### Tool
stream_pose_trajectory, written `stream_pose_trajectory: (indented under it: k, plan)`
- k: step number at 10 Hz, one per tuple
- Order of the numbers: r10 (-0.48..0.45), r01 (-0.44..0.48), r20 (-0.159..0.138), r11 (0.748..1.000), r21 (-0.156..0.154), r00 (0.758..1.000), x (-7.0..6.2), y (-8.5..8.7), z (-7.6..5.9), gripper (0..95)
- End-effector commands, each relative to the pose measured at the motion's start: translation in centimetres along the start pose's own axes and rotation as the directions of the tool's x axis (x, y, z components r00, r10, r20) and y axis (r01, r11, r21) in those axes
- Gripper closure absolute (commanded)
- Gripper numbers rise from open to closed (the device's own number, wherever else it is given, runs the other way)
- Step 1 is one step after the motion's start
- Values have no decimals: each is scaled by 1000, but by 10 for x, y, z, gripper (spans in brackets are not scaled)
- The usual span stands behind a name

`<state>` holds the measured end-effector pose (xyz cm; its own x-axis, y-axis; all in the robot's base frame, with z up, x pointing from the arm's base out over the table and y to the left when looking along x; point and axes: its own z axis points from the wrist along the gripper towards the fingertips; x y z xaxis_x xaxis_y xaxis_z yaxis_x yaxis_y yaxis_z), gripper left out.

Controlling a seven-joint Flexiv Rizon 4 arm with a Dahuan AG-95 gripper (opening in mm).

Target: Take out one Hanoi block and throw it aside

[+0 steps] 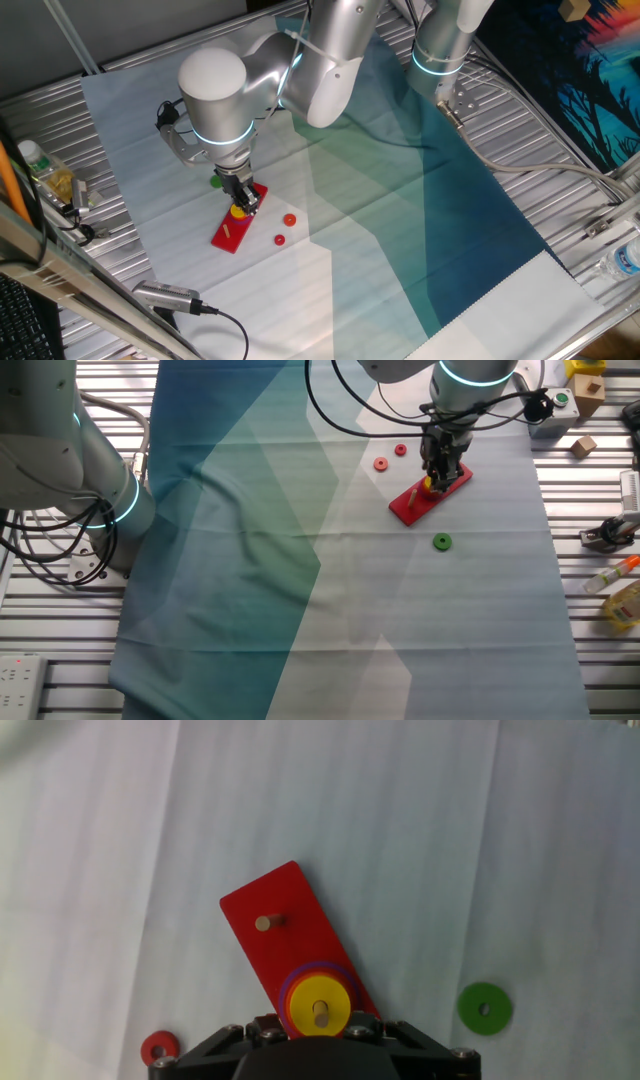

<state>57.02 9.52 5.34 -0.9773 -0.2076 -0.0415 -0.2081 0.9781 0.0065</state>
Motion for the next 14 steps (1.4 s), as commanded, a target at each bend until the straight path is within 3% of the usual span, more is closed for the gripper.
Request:
stream_pose_trajectory:
  k: [1,14]
  plan:
    - [-3,3,2,1000,0,1000,0,0,0,570]
    - [1,-1,6,1000,-5,1000,0,0,3,570]
